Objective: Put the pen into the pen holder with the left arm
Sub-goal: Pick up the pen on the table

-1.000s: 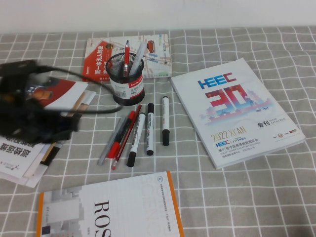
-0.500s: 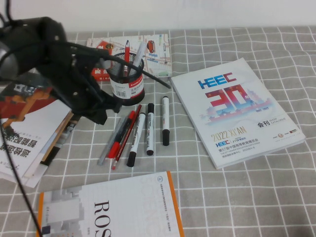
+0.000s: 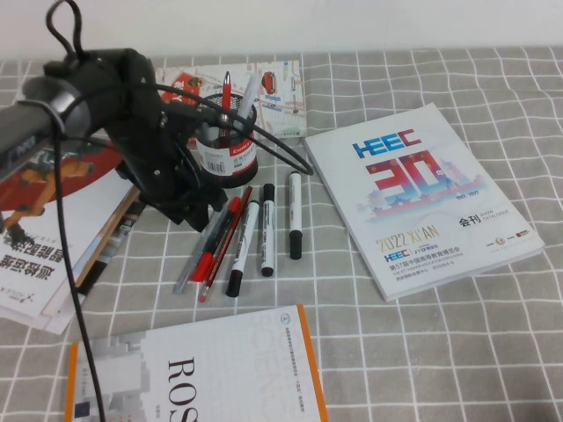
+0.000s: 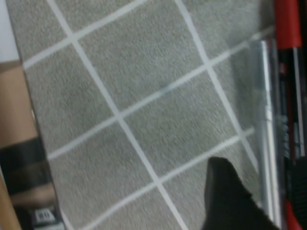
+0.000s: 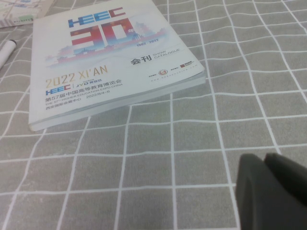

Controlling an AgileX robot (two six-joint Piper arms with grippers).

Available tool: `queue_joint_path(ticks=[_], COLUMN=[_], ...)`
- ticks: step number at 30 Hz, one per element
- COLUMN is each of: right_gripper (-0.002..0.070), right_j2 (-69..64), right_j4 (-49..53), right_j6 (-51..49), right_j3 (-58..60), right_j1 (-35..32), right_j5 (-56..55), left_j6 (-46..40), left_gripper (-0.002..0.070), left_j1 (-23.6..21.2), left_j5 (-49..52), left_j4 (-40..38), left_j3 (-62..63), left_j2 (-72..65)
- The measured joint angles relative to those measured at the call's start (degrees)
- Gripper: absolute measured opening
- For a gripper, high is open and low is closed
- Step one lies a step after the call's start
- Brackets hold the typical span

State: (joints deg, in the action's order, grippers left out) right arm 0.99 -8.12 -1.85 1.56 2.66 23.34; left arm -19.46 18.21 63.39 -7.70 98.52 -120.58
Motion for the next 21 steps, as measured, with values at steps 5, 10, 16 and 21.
queue_joint_path(ticks=[5,10,16,21], right_gripper=[-0.0015,-0.0015,-0.0015,-0.0015], right_j2=[0.00,0.00,0.00,0.00], right_j4=[0.00,0.00,0.00,0.00], right_j6=[0.00,0.00,0.00,0.00], right_j3=[0.00,0.00,0.00,0.00], right_j1=[0.00,0.00,0.00,0.00], right_j5=[0.00,0.00,0.00,0.00], left_j6=[-0.24,-0.55,-0.69,-0.69], left_gripper=[0.0298,0.0305,0.0305,0.0305], left_j1=[0.00,0.00,0.00,0.10], left_j5=[-1.52,-1.88,-2.16,-0.77], left_j4=[0.86,1.06,1.28,1.28], left_j3=[0.24,0.48,0.59,1.17], left_j2=[-1.86,-3.02,-3.66,-3.71])
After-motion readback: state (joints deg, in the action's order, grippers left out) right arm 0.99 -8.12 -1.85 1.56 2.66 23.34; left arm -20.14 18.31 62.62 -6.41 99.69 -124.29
